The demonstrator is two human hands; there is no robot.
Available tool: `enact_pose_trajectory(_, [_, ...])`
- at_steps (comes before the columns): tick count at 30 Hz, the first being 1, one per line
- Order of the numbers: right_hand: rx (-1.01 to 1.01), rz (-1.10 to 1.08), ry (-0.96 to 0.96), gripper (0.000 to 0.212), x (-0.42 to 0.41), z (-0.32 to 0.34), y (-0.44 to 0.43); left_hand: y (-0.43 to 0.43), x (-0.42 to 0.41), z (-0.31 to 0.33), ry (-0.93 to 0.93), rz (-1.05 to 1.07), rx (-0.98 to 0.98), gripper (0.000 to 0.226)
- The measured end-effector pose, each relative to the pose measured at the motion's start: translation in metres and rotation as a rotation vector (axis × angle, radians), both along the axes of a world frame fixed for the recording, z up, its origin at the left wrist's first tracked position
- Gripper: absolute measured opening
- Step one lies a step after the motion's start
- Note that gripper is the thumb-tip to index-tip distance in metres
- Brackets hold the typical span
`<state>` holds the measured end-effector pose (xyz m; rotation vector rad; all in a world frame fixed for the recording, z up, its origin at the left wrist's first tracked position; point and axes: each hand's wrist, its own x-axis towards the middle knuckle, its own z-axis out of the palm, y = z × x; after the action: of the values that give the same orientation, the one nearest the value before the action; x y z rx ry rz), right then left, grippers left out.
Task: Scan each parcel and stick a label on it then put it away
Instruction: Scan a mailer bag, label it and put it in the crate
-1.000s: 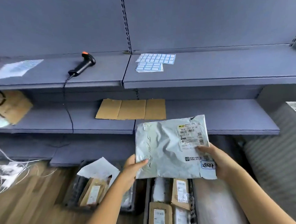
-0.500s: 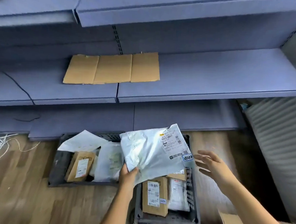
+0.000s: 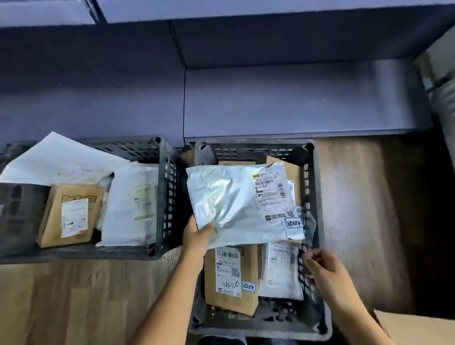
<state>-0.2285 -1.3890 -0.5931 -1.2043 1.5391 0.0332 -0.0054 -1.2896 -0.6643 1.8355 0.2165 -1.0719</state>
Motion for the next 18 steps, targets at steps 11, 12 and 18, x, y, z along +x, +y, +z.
enact_pose_trajectory(11, [0.145, -0.001, 0.006, 0.014, 0.010, -0.020, 0.019, -0.006, 0.004, -0.030, -0.145, -0.240, 0.141, 0.027])
enact_pose_trajectory(12, [0.146, 0.005, 0.011, 0.014, 0.013, -0.018, 0.019, -0.003, 0.003, -0.027, -0.191, -0.308, 0.190, 0.029])
enact_pose_trajectory(18, [0.173, 0.063, -0.018, 0.013, 0.049, 0.019, 0.023, 0.039, 0.020, 0.018, -0.283, -0.443, 0.318, 0.044])
